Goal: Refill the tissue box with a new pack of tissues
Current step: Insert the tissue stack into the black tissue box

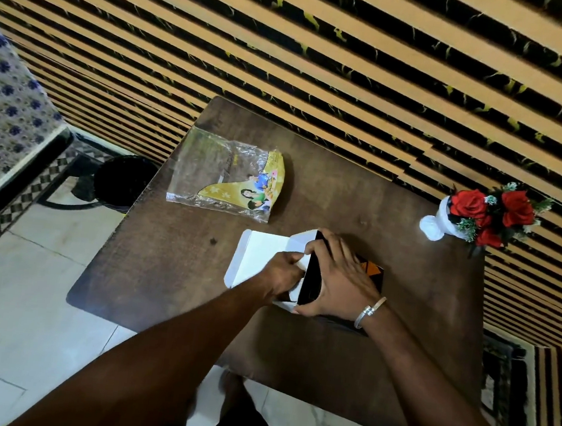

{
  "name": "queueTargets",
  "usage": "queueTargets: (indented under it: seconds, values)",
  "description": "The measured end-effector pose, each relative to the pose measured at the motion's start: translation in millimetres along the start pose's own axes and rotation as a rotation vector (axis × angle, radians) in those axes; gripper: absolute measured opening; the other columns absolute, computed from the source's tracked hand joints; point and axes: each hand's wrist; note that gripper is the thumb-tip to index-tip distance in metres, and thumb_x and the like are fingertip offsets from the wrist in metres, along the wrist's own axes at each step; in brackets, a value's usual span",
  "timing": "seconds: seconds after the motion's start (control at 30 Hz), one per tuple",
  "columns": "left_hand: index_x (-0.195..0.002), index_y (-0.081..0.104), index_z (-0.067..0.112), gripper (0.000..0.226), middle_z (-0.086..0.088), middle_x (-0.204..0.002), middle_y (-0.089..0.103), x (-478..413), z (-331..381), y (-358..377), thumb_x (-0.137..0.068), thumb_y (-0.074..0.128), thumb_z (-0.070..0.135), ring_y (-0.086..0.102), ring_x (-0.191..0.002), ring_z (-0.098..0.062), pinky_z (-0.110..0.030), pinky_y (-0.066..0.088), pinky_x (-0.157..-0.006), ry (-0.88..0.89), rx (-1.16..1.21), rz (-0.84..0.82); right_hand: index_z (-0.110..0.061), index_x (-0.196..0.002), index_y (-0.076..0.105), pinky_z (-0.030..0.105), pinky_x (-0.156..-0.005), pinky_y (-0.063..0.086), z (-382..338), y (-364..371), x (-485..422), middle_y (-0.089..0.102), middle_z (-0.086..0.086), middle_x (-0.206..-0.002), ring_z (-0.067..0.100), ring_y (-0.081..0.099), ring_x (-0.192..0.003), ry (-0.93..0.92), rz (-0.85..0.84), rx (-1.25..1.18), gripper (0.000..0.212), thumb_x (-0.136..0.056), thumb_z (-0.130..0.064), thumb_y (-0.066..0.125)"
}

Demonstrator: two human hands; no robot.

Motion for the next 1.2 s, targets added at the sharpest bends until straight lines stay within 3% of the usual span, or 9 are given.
queueTargets:
  seconds: [0.2,0.37,0.63,0.77,0.87,0.97,1.07,1.13,1.2]
  values:
    - [-0.109,0.072,0.018,0.031,-0.013,-0.104,0.076,-1.0,-8.8,-12.7,-0.080,0.064,0.010,0.069,-0.097,-0.039,-0.036,0.051,-0.072,0.053,0.026,0.052,-0.025,-0.125,0.037,0.038,-0.113,0.031,4.2,-7.3,-0.6,0.023,0.008,-0.157,0.028,0.028,-0.143,0.022,0.014,-0.013,0.099,-0.046,-0.071,0.076]
    - [-0.115,0.065,0.018,0.029,-0.001,-0.111,0.072,0.7,-17.6,-21.3,-0.088,0.064,0.029,0.066,-0.100,-0.022,-0.038,0.052,-0.091,0.229,-0.325,0.164,-0.026,-0.130,0.035,0.041,-0.116,0.027,-1.3,-5.7,-6.5,0.020,0.007,-0.159,0.029,0.024,-0.145,0.016,-0.035,-0.005,0.101,-0.049,-0.068,0.078]
    - [-0.096,0.063,0.014,0.033,-0.006,-0.093,0.067,1.1,-19.8,-33.9,-0.087,0.062,0.046,0.058,-0.094,-0.025,-0.040,0.049,-0.076,0.475,-0.918,0.531,-0.026,-0.134,0.034,0.044,-0.118,0.026,-6.5,-0.9,-12.3,0.021,0.009,-0.157,0.031,0.026,-0.143,-0.008,-0.062,0.036,0.107,-0.047,-0.068,0.078]
    - [-0.088,0.065,0.015,0.017,-0.005,-0.086,0.065,1.0,-24.2,-45.5,-0.088,0.056,0.030,0.060,-0.085,-0.027,-0.038,0.049,-0.072,0.956,-1.193,0.331,-0.026,-0.138,0.031,0.045,-0.120,0.025,-5.0,2.0,-13.7,0.020,0.012,-0.159,0.034,0.026,-0.144,-0.027,-0.082,0.087,0.110,-0.047,-0.070,0.076]
    - [-0.115,0.070,0.014,0.034,-0.007,-0.121,0.069,-8.0,-34.3,-56.3,-0.083,0.059,0.019,0.061,-0.118,-0.030,-0.041,0.048,-0.102,1.210,-1.471,0.100,-0.025,-0.139,0.029,0.046,-0.118,0.028,-2.7,6.2,-14.4,0.024,0.014,-0.156,0.036,0.030,-0.142,-0.064,-0.103,0.138,0.113,-0.047,-0.069,0.075]
    - [-0.141,0.052,0.012,0.053,-0.012,-0.152,0.046,-16.0,-31.8,-61.5,-0.088,0.050,0.016,0.036,-0.146,-0.030,-0.049,0.018,-0.122,1.135,-1.751,-0.150,-0.027,-0.143,0.021,0.049,-0.120,0.026,-0.2,8.4,-12.9,0.020,0.014,-0.159,0.037,0.025,-0.145,-0.071,-0.140,0.157,0.119,-0.048,-0.070,0.076]
    - [-0.141,0.051,0.010,0.051,-0.013,-0.151,0.048,-19.1,-25.0,-53.3,-0.090,0.054,0.011,0.036,-0.146,-0.030,-0.047,0.017,-0.123,0.995,-1.890,-0.305,-0.028,-0.148,0.020,0.052,-0.119,0.024,-3.5,15.0,-11.5,0.021,0.015,-0.159,0.038,0.024,-0.145,-0.100,-0.161,0.157,0.120,-0.051,-0.072,0.074]
    - [-0.142,0.048,0.009,0.045,-0.012,-0.154,0.043,-12.3,-16.6,-42.7,-0.097,0.048,0.014,0.035,-0.145,-0.029,-0.039,0.019,-0.120,0.734,-1.865,-0.377,-0.031,-0.151,0.015,0.053,-0.121,0.017,-10.3,20.3,-11.5,0.019,0.017,-0.159,0.040,0.021,-0.147,-0.128,-0.172,0.155,0.117,-0.058,-0.068,0.075]
    - [-0.149,0.033,0.006,0.063,-0.016,-0.158,0.031,-5.8,0.4,0.1,-0.092,0.059,0.012,0.026,-0.147,-0.032,-0.044,0.017,-0.119,0.361,-1.927,-0.231,-0.034,-0.154,0.007,0.053,-0.123,0.009,-15.8,25.6,-11.5,0.013,0.019,-0.161,0.041,0.013,-0.149,-0.143,-0.222,0.154,0.116,-0.065,-0.054,0.079]
Point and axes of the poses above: each hand's wrist, its own x-axis away from the middle knuckle, its own y-axis out of the palm, z = x × y
